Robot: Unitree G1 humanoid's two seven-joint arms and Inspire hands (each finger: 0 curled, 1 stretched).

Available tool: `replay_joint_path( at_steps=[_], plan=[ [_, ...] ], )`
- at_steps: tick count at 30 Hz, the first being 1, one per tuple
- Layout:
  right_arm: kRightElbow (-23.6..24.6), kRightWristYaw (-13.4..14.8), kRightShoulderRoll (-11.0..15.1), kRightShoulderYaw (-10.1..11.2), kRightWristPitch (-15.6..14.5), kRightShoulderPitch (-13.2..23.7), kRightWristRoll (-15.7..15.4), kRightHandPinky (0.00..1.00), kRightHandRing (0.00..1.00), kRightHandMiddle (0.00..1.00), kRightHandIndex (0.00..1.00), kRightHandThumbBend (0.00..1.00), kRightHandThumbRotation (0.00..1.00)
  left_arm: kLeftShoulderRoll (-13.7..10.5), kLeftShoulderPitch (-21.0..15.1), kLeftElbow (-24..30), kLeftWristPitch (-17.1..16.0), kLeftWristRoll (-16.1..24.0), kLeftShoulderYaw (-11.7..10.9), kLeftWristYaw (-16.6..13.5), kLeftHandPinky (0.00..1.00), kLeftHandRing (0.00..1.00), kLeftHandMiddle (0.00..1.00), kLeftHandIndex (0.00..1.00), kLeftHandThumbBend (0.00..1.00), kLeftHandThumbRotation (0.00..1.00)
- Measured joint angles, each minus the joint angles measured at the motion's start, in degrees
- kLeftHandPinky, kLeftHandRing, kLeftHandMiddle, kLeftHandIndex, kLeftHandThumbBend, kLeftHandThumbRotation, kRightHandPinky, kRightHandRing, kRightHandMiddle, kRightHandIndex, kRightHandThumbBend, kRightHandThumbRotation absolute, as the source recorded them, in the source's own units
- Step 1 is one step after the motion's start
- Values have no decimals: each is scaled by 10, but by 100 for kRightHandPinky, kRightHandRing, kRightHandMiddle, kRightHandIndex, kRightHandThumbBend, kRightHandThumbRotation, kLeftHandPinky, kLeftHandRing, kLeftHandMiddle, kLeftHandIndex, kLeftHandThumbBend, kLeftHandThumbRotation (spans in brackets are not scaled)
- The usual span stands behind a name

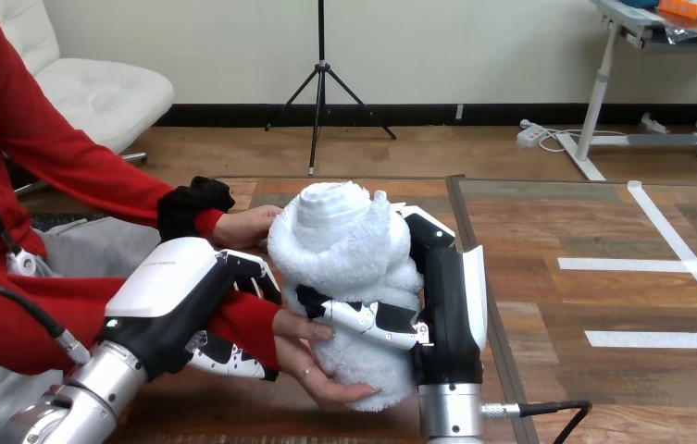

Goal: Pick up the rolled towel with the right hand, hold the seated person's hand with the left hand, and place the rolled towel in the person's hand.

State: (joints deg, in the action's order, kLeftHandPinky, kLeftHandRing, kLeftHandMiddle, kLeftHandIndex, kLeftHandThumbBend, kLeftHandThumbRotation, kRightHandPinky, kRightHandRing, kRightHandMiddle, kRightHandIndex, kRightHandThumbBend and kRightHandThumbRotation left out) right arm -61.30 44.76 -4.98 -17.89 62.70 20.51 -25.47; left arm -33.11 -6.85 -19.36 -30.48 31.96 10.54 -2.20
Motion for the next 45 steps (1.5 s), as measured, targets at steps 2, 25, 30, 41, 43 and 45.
replay_joint_path(
  at_steps=[2,25,30,41,43,45],
  plan=[
    [0,0,0,0,0,0,0,14,19,25,25,58,0,0,0,0,0,0,0,0,36,39,44,49,82,0],
    [-1,-2,-1,0,0,3,2,15,20,27,25,59,0,0,0,13,1,2,0,2,40,42,46,51,83,0],
    [-3,-4,-1,0,0,3,3,15,21,27,26,59,0,0,0,16,3,2,0,4,41,42,46,51,83,1],
    [-8,-46,-1,1,2,4,38,17,24,32,31,63,0,-1,1,17,5,2,0,11,45,46,50,55,81,4],
    [-9,-60,-1,1,2,4,49,19,25,35,34,65,0,-1,1,17,6,2,0,14,47,47,52,57,80,5],
    [-9,-72,-1,2,2,4,58,19,26,36,36,66,0,-1,2,17,8,2,0,17,47,48,53,57,80,6]
  ],
)
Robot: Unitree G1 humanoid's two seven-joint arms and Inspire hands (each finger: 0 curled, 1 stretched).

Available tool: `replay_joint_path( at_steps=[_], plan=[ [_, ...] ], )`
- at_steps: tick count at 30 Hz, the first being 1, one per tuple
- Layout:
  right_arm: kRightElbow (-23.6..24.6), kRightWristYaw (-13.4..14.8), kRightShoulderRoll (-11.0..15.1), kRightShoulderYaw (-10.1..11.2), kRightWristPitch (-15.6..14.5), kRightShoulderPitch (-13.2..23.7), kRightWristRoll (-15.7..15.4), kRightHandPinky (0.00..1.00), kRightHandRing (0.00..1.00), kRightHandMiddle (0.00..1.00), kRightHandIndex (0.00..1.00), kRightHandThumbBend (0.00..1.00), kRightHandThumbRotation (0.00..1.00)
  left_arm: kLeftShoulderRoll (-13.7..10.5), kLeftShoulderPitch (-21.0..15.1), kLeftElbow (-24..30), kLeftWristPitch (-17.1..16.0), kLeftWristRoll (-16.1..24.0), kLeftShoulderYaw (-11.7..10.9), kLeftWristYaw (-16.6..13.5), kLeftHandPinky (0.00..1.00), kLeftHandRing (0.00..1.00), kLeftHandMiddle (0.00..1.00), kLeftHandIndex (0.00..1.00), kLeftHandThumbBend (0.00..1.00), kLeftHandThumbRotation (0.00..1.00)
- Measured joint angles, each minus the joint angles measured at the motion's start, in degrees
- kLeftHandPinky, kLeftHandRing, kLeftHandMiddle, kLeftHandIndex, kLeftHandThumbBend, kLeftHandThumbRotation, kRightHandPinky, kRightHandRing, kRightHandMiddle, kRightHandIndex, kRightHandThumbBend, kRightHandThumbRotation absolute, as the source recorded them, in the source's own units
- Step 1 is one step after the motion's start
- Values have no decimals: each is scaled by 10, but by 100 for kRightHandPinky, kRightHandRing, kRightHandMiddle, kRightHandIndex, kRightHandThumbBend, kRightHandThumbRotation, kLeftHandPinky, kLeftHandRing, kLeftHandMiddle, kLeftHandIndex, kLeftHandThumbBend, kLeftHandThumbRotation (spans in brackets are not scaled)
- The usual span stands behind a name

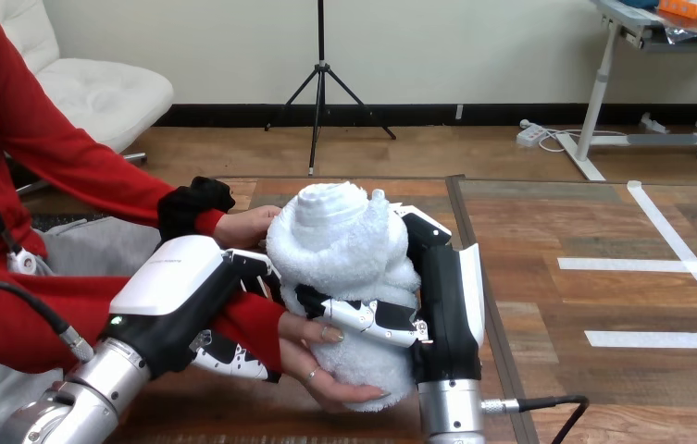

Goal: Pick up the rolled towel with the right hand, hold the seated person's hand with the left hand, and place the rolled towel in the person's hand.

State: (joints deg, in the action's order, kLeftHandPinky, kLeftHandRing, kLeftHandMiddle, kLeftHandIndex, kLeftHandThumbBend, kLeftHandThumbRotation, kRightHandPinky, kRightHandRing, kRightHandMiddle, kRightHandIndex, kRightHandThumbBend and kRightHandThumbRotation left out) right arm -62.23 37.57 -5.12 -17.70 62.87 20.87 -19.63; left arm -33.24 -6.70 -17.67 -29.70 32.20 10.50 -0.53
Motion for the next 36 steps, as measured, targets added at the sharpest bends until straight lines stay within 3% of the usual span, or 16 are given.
replay_joint_path(
  at_steps=[5,6,9,16,17,20,26,36],
  plan=[
    [-1,-24,0,0,0,0,19,20,27,37,37,67,0,0,1,1,3,0,0,5,48,48,53,58,79,6],
    [-1,-28,0,0,0,0,22,22,31,42,42,70,1,0,1,1,3,0,0,5,49,51,56,61,81,8],
    [0,-44,0,0,-1,0,35,37,46,57,60,78,9,-1,2,3,6,3,0,6,55,60,66,72,86,15],
    [0,-79,0,2,-10,0,62,61,68,76,81,90,28,-6,6,17,16,23,0,6,67,73,78,86,94,27],
    [0,-84,0,2,-12,0,64,70,75,81,87,94,36,-6,6,18,16,24,0,6,72,77,82,90,96,32],
    [1,-94,0,2,-17,0,68,79,82,87,93,97,44,-9,6,20,17,30,0,6,78,82,86,93,98,37],
    [7,-123,0,3,-32,0,81,94,95,97,98,99,59,-18,6,22,19,49,-2,3,88,90,92,99,100,47],
    [28,-177,0,6,-65,-1,107,100,100,100,100,100,70,-28,14,23,27,71,-6,-13,94,96,99,100,100,54]
  ],
)
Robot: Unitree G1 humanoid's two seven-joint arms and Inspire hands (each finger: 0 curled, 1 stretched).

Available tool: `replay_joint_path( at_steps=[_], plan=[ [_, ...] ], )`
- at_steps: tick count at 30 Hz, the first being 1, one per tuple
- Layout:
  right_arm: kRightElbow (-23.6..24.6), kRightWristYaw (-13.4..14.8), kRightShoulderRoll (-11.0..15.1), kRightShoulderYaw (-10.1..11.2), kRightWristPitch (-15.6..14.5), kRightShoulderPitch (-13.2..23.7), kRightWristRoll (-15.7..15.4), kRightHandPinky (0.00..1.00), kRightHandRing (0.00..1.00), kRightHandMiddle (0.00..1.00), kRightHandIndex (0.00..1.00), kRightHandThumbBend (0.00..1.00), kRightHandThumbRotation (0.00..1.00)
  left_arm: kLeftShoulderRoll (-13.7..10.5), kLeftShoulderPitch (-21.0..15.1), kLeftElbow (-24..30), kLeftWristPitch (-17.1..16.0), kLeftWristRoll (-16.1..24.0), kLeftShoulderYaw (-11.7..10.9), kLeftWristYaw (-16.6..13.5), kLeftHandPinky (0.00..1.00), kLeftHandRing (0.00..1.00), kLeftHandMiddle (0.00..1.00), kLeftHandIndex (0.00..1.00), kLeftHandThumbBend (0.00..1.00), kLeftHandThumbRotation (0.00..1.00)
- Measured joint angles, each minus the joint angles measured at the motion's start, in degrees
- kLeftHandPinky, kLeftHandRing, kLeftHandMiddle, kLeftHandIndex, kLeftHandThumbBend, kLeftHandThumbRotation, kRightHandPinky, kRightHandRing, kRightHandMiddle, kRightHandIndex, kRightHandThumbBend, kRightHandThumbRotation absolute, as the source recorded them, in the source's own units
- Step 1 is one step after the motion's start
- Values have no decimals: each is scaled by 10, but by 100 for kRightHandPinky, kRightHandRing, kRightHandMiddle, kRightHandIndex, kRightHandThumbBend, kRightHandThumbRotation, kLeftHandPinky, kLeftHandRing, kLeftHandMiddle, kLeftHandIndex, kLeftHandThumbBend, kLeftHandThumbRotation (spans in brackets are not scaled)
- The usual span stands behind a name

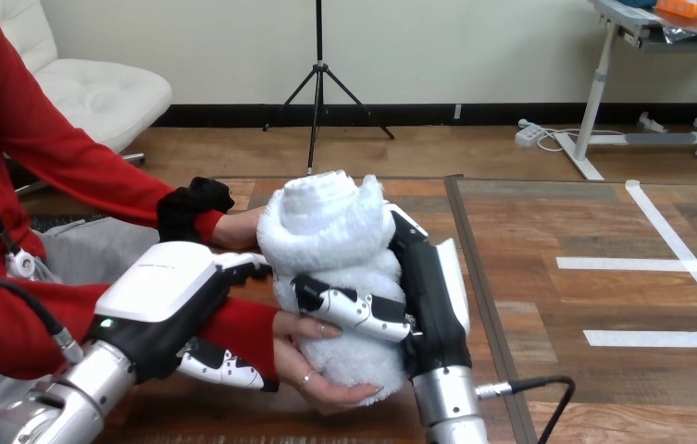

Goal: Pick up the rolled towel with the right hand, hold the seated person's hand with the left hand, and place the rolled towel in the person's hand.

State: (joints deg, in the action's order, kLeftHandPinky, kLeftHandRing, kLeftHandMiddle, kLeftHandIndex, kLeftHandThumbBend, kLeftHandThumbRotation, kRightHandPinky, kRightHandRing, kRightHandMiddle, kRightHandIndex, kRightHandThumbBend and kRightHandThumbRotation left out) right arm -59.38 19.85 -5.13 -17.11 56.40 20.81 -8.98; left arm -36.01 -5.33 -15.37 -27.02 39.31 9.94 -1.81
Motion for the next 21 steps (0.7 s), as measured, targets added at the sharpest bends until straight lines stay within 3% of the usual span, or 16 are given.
replay_joint_path(
  at_steps=[7,21],
  plan=[
    [18,-33,0,3,-19,-1,18,100,100,100,100,100,74,-1,10,2,4,6,-5,-9,94,98,100,100,100,57],
    [52,-66,0,15,-39,-5,30,100,100,100,100,100,75,1,23,7,6,6,-13,-23,97,100,100,100,100,61]
  ],
)
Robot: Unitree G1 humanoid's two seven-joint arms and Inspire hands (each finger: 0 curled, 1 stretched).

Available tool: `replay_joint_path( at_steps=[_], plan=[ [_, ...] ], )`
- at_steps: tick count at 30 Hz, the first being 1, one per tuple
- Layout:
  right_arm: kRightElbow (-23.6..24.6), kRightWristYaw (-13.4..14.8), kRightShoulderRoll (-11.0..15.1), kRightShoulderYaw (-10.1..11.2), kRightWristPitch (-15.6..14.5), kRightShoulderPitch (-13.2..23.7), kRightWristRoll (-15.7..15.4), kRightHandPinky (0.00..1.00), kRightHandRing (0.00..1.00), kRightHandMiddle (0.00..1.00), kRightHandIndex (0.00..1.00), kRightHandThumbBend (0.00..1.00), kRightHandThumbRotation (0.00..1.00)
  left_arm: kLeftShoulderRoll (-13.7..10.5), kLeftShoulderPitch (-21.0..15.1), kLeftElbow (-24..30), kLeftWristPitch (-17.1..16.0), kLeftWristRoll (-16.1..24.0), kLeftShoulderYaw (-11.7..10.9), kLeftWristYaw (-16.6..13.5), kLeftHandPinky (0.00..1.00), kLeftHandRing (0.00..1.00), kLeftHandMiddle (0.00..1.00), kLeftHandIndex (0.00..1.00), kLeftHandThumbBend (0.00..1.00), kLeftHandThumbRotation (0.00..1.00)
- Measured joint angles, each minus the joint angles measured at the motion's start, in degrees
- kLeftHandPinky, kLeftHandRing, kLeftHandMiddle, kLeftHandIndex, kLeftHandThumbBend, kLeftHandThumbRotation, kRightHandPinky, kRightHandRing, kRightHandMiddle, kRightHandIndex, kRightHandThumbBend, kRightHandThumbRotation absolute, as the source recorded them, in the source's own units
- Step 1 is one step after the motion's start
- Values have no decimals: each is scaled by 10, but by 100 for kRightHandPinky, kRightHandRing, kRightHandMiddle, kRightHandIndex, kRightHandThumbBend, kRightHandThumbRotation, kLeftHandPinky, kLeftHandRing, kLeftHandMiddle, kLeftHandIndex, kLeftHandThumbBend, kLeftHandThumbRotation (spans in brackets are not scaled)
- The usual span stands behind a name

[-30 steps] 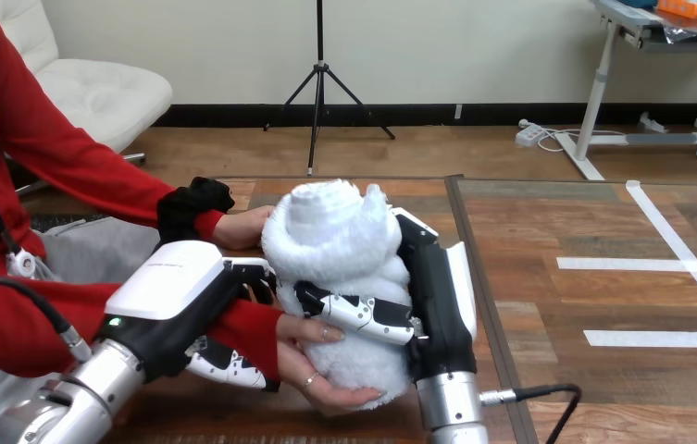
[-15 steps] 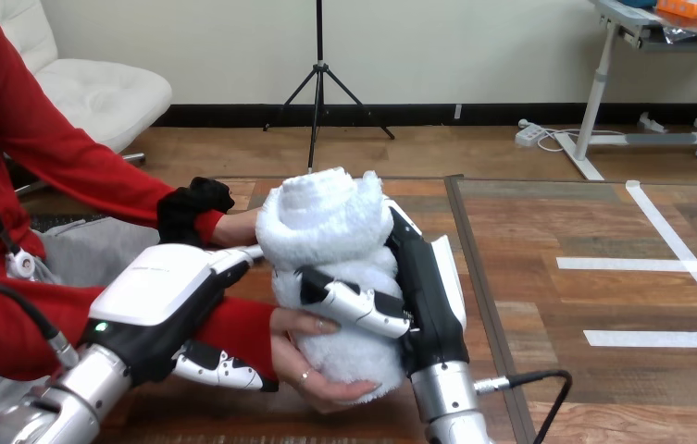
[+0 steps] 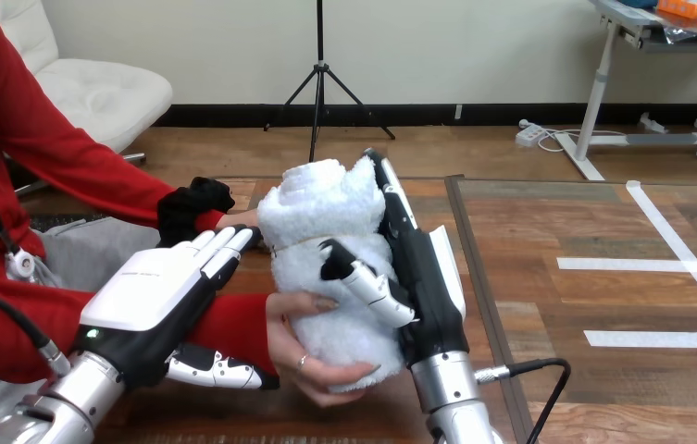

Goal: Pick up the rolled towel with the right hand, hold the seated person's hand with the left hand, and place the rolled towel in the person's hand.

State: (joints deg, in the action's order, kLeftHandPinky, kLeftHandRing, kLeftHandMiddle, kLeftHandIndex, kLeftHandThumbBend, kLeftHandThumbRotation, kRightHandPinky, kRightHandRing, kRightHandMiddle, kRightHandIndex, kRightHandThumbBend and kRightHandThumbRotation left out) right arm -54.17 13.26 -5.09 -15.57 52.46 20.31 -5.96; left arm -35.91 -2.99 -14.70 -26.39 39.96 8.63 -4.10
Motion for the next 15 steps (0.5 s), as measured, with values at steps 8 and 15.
replay_joint_path(
  at_steps=[8,15],
  plan=[
    [13,-15,2,7,-5,-6,4,100,100,100,100,100,77,4,7,0,0,0,0,-18,98,100,100,100,100,64],
    [25,-24,4,10,-12,-15,5,99,100,100,100,100,78,6,12,0,-3,-1,0,-31,98,100,100,100,100,67]
  ],
)
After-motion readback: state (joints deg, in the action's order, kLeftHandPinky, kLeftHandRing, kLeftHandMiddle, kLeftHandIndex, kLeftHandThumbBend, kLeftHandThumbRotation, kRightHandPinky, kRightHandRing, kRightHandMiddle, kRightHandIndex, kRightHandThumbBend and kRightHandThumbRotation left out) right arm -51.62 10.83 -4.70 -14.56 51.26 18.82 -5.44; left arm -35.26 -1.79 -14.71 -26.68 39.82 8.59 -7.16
